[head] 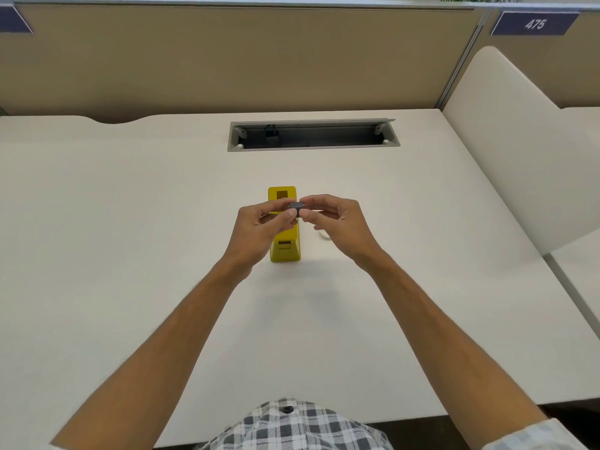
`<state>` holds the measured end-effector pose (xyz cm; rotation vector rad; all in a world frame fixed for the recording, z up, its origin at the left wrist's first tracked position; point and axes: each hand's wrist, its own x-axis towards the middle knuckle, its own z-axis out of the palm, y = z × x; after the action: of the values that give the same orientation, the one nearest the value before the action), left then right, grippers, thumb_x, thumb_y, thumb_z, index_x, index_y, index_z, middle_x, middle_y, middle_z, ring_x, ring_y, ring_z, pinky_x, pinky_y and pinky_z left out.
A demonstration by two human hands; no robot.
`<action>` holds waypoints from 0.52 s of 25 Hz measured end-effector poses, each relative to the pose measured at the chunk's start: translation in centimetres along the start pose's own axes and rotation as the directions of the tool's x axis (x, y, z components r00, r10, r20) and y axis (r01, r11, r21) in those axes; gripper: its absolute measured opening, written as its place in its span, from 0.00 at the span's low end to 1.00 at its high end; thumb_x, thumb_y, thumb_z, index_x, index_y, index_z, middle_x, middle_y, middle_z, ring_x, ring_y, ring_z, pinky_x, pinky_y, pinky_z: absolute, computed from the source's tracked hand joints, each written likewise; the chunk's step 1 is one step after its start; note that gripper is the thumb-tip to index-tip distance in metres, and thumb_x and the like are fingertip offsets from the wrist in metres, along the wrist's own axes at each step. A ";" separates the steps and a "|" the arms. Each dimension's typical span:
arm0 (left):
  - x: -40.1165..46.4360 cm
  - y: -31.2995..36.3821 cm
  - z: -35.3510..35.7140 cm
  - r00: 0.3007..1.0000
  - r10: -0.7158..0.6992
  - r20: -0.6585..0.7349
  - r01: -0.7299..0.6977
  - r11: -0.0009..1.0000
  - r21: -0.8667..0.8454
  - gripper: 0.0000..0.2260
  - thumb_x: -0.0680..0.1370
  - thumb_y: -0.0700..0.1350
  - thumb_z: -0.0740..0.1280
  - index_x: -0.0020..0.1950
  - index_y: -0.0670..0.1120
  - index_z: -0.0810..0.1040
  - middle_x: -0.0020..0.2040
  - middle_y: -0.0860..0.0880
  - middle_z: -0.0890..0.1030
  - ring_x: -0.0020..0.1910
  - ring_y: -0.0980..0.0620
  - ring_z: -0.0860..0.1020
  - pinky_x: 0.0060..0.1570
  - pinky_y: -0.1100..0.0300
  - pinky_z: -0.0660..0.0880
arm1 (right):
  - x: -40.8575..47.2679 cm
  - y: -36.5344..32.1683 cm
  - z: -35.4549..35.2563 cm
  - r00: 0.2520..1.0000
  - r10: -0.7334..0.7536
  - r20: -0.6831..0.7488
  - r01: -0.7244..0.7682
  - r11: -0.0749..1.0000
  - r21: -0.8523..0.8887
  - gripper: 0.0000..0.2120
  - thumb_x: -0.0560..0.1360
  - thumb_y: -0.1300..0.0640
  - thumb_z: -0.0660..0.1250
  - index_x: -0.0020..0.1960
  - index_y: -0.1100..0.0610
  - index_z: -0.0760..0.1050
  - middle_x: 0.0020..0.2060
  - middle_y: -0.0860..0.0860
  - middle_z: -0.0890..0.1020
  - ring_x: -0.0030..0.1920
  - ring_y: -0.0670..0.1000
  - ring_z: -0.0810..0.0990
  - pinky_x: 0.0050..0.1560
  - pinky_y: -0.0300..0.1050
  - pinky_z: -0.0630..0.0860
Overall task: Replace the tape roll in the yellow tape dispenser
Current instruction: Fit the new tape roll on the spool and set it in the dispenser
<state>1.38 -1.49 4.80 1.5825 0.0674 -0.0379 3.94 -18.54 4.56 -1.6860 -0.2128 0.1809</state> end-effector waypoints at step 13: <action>0.1 0.1 -0.5 0.996 -0.049 -0.076 0.051 0.999 0.019 0.10 0.74 0.37 0.70 0.55 0.44 0.82 0.47 0.46 0.86 0.50 0.48 0.84 0.61 0.52 0.76 | 1.7 8.2 -6.9 0.987 0.158 -0.020 -0.084 0.415 -0.906 0.25 0.77 0.48 0.65 0.71 0.52 0.66 0.71 0.53 0.68 0.68 0.56 0.69 0.61 0.53 0.70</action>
<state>1.46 -1.00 4.89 1.6029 0.1659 -0.0181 7.54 -25.79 -2.72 -2.8283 -0.2610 0.2580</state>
